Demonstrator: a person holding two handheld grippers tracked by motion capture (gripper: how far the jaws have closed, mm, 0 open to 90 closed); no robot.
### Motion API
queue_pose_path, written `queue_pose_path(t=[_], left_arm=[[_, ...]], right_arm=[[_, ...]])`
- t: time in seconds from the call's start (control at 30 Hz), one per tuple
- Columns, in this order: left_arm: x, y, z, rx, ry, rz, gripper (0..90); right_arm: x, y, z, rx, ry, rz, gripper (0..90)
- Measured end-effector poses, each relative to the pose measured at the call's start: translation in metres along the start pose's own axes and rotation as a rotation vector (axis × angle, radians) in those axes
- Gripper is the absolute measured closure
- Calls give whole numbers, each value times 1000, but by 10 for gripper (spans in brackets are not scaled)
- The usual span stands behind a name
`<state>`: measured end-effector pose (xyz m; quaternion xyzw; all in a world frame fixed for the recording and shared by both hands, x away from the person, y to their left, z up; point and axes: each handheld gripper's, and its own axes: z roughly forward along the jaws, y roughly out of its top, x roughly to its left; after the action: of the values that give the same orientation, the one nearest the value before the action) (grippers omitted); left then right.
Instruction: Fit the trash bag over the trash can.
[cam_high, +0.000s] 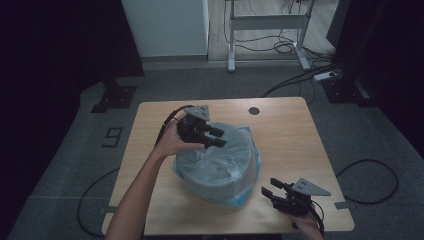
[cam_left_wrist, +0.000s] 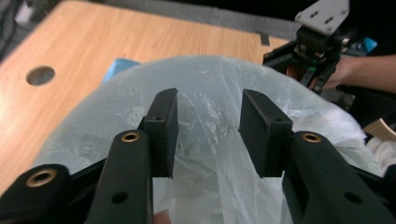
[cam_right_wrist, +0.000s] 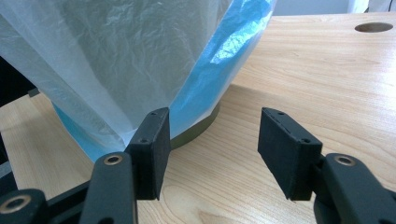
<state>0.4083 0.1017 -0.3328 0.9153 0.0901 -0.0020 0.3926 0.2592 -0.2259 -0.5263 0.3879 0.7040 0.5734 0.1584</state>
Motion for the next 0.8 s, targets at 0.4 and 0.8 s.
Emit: queue_pose_path(t=[0.4,0.8], left_arm=[[-1,14,47,266,10,35,608],[-3,11,69,373,16,41,564]], right_arm=[[1,-1,1,14,11,-12,439],[1,-1,0,22,18,-14,439]])
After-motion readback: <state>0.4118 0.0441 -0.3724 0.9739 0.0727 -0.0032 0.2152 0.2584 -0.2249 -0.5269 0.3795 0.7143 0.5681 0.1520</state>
